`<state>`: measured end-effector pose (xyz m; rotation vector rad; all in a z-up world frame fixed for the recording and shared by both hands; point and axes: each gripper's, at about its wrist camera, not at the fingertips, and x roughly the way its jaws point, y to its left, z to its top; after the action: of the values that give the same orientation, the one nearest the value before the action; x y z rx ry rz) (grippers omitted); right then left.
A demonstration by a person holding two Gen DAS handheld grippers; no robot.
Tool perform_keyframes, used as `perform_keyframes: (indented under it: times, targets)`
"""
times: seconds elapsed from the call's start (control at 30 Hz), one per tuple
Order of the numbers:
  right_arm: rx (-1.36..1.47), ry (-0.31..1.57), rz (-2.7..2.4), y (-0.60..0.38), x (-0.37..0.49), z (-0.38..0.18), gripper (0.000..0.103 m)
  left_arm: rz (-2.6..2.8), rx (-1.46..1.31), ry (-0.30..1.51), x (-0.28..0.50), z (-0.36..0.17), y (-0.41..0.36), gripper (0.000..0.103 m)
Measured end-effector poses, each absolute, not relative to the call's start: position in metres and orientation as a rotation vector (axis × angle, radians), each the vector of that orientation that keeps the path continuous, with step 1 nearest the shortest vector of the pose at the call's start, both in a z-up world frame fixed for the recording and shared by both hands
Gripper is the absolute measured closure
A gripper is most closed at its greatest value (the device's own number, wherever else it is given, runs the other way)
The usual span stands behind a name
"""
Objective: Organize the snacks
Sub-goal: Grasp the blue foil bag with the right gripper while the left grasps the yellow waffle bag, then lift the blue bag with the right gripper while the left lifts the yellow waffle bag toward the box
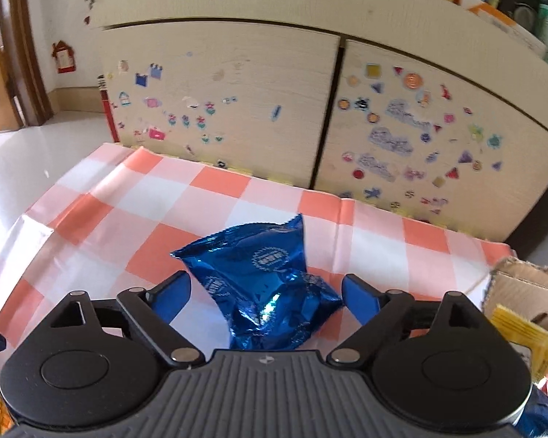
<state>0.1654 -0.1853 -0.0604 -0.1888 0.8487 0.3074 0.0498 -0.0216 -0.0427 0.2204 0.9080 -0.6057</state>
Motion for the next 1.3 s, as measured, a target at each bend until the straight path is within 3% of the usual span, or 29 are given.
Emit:
perform_keyframes:
  times: [0.33,0.4,0.47,0.63,0.73,0.8,0.87,1.0,1.03,1.2,1.3]
  targets:
    - [-0.245,0.856,0.368,-0.176,0.17,-0.065,0.01,-0.678,0.449,0.964,0.035,-0.064,-0.032,0.028]
    - [-0.24,0.867,0.376,-0.178,0.17,-0.066,0.015,-0.689,0.423,0.975,0.035,-0.066,-0.028,0.028]
    - [-0.244,0.881,0.369,-0.178,0.17,-0.067,0.03,-0.692,0.406,0.988,0.036,-0.067,-0.026,0.033]
    - [-0.241,0.897,0.376,-0.178,0.162,-0.063,0.035,-0.652,0.34,0.991,0.043,-0.063,-0.018,0.064]
    - [-0.245,0.901,0.363,-0.177,0.151,-0.058,0.036,-0.613,0.28,0.998,0.049,-0.062,-0.014,0.073]
    - [-0.237,0.902,0.354,-0.177,0.144,-0.053,0.036,-0.585,0.27,0.987,0.05,-0.062,-0.013,0.073]
    - [-0.228,0.898,0.343,-0.176,0.135,-0.046,0.036,-0.557,0.25,0.99,0.051,-0.061,-0.011,0.072]
    - [-0.198,0.878,0.342,-0.177,0.115,-0.03,0.037,-0.584,0.208,0.95,0.045,-0.051,-0.006,0.043]
    - [-0.187,0.871,0.338,-0.179,0.108,-0.025,0.037,-0.589,0.209,0.935,0.042,-0.048,-0.006,0.04]
    - [-0.104,0.876,0.329,-0.186,0.082,-0.014,0.036,-0.582,0.296,0.921,0.029,-0.047,-0.007,0.031]
    - [-0.084,0.888,0.311,-0.187,0.067,-0.013,0.036,-0.582,0.361,0.943,0.025,-0.055,-0.008,0.031]
